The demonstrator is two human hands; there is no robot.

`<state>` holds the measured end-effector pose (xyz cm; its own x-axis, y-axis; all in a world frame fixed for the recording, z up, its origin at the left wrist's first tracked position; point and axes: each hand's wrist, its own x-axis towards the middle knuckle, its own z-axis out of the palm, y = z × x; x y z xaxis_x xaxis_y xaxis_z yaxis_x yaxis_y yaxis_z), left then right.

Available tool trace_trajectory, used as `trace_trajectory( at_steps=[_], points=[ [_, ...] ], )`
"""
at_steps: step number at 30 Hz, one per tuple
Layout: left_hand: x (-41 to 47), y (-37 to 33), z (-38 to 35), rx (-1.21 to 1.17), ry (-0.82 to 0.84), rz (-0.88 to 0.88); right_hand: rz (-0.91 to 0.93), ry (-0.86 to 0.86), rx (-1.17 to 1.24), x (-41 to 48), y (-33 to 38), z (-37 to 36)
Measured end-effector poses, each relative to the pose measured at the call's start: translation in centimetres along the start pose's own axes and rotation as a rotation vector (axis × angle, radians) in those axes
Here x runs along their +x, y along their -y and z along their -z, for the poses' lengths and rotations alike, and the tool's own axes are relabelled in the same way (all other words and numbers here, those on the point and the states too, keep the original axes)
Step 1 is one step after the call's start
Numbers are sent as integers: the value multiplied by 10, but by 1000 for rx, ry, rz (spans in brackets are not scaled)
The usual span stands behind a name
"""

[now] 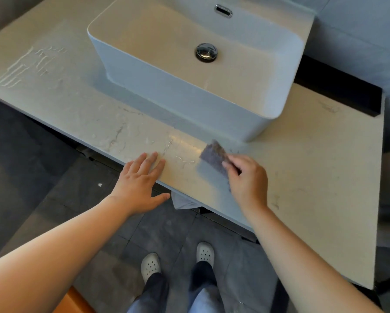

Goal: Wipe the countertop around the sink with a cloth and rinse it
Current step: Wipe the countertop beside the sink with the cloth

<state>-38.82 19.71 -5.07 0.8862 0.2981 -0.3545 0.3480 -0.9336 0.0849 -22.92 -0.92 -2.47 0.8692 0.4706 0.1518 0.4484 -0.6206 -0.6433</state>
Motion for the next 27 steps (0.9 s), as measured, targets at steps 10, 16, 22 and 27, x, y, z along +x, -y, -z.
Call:
trace_trajectory(
  at_steps=[10,16,22,27],
  points=[
    [1,0,-3,-10,-33,-7,-73,65,-194,48,-19,-41],
    [1,1,-5,-10,-46,-6,29,92,-190,55,-3,-59],
    [-1,3,-1,-99,-77,-22,2,81,-152,58,-3,-64],
    [-8,18,5,-250,-106,-85,68,65,-83,17,7,-70]
  ],
)
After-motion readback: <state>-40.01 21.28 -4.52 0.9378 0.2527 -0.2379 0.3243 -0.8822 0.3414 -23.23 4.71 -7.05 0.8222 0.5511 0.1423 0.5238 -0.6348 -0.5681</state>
